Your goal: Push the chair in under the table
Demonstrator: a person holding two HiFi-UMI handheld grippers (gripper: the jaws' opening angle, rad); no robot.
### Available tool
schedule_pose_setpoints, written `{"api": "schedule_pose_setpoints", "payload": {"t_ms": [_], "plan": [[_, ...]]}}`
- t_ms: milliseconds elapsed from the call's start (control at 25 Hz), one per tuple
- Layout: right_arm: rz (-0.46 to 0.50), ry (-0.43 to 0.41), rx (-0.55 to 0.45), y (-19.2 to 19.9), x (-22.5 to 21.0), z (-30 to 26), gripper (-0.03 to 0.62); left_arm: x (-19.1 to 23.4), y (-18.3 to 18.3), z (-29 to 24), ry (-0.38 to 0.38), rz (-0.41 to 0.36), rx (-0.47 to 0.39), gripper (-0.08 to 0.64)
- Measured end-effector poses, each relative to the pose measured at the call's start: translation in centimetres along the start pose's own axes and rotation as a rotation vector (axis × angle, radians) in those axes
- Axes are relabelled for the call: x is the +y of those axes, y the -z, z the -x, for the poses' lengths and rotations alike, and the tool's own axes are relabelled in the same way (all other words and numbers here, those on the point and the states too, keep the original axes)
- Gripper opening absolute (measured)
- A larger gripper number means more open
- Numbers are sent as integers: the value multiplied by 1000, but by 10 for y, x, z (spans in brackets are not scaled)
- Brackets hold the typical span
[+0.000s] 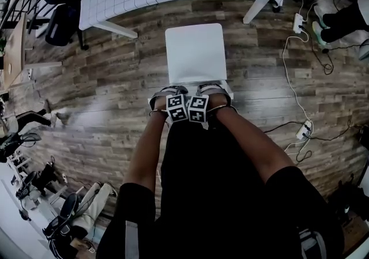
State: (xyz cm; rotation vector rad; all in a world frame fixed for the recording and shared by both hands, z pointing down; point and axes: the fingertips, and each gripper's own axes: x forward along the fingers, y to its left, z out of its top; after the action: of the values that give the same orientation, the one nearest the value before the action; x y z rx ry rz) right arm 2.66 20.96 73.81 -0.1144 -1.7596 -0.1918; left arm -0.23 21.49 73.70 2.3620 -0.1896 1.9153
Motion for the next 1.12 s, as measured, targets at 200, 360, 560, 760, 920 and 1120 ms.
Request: {"api": "schedule_pose_setpoints", "payload": {"t_ms": [200,360,560,760,920,1120], "plan": [[4,1,1,5,-6,2,61,5,-5,0,16,28,4,81],[7,-9,-6,5,-23,7,67,22,-9,5,25,36,-11,83],[4,-24,-9,5,-40,11,67,39,-11,10,36,36,-9,84],[-2,-25,-3,7,-68,13,67,67,-13,12,39,29,-13,83],[14,-35,-8,9,-90,14,69,87,-16,15,43,42,-8,84],[2,-37,-2,15,-115,15,69,112,-20,14,48,-2,1,81]]}}
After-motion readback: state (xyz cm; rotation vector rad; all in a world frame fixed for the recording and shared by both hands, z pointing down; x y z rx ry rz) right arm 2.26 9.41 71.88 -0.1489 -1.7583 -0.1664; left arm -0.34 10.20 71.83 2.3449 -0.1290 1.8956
